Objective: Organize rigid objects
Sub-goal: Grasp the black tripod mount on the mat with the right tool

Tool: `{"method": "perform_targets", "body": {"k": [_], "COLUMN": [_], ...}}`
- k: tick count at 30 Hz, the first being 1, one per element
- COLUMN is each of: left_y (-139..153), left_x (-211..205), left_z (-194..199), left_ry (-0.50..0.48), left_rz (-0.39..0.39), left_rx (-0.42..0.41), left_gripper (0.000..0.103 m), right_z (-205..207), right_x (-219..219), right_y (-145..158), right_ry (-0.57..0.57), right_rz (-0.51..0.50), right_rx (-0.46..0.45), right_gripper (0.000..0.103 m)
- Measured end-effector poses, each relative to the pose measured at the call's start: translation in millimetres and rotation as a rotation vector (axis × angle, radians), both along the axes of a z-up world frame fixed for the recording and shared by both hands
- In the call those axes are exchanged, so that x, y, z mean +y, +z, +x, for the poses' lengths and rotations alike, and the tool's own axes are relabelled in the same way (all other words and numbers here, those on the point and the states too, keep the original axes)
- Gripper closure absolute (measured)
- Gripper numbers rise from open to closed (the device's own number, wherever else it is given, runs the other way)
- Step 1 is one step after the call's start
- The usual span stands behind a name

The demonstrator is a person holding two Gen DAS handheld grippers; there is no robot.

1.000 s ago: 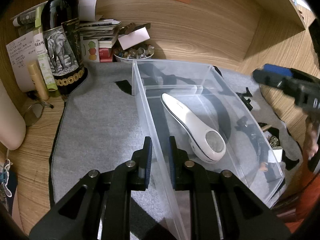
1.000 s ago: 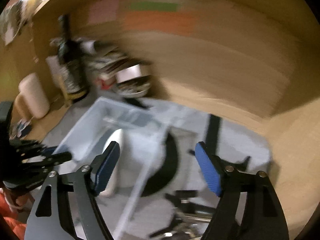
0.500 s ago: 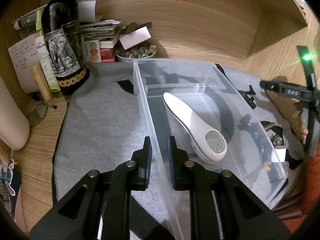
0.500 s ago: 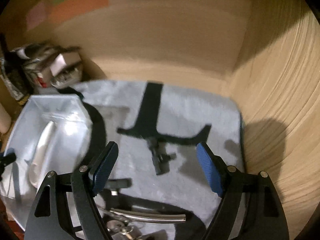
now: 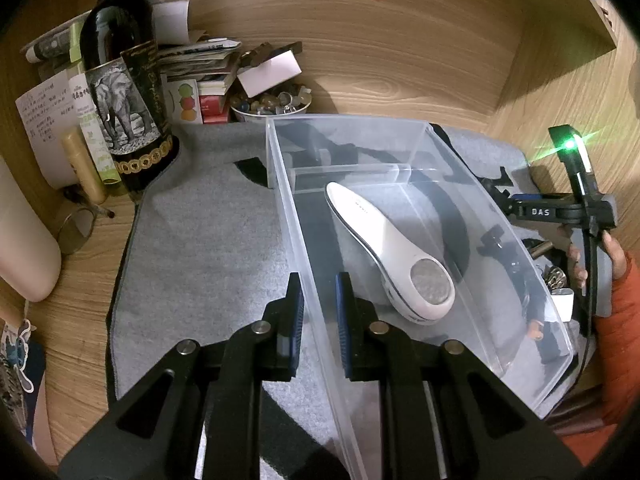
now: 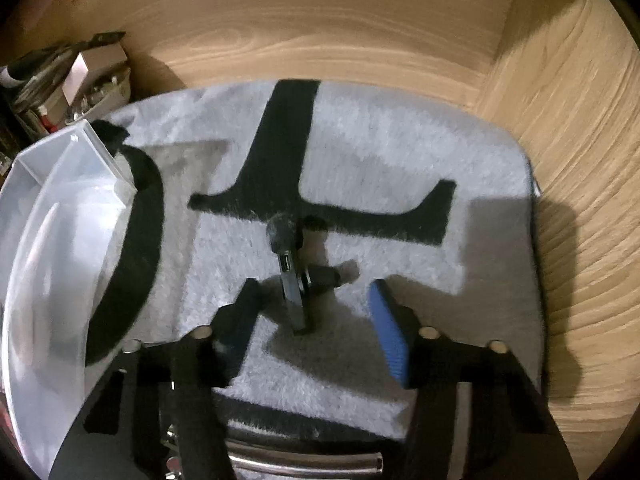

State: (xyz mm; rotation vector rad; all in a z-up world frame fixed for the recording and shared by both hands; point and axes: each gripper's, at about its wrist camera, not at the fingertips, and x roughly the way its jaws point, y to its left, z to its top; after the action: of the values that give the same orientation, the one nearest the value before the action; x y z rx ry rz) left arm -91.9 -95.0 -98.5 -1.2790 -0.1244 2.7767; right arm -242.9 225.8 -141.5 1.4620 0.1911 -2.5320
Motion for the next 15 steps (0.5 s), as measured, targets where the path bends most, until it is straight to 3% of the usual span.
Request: {"method": "perform_targets", "body": {"k": [3,15], "left_y": [-0.4,-0.5], "left_x": [0.0,2.2], "left_z": [0.3,1.2], "left_ry": [0.0,-0.002], "left_rz": [-0.001,-0.008], "left_rx": [-0.002,0.006], "left_gripper": [0.087,0.087], "right_z": [3.3,31.2], "right_x": [1.4,-7.7], "right_y": [3.0,42.3], "right_ry": [0.008,0.051], "right_rz": [-0.012,-0.02], "right_rx": [0.019,0.143], "right_gripper": [0.076,0.076]}}
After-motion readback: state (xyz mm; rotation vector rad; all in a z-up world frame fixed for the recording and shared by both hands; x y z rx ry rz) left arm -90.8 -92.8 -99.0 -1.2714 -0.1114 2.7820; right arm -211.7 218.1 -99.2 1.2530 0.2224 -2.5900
